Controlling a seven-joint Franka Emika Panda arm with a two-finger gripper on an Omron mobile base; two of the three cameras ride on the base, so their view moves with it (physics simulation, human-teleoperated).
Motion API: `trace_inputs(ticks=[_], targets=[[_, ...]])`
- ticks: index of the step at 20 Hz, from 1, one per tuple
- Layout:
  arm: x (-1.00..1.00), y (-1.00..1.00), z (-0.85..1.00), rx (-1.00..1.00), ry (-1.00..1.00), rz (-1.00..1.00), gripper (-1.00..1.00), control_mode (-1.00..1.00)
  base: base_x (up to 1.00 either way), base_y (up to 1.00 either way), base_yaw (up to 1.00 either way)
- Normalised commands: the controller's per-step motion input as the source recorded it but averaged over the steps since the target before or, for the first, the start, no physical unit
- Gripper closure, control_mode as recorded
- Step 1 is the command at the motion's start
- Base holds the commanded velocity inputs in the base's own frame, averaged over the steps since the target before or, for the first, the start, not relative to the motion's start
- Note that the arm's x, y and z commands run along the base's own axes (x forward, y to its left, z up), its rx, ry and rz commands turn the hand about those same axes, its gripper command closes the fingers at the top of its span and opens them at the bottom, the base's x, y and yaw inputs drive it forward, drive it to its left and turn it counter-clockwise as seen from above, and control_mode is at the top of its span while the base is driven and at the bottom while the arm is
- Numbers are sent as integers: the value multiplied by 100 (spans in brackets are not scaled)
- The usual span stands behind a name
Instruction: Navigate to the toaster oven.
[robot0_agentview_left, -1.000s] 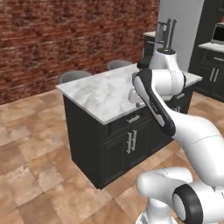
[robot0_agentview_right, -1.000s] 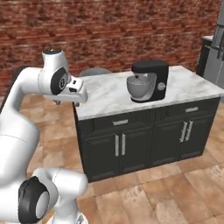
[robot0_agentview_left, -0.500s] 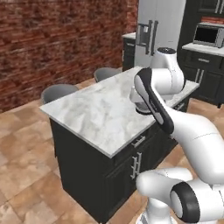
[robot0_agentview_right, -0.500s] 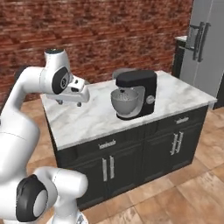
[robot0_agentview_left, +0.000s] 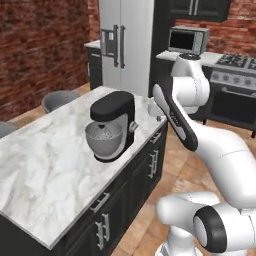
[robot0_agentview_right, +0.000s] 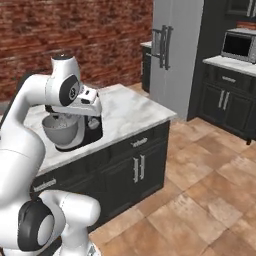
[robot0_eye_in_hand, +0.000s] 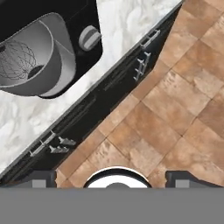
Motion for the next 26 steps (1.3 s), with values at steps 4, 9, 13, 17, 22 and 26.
trace_inputs(ticks=[4,9,13,17,22,26], targets=[[0,0,0,0,0,0,-100,100,34,-100,-46],[0,0,0,0,0,0,-100,100,54,-97,-50],[0,0,0,0,0,0,-100,100,69,-68,-57],[0,0,0,0,0,0,-100,100,95,-5,-55],[0,0,0,0,0,0,-100,100,100,43,-43],[0,0,0,0,0,0,-100,100,100,51,-37]])
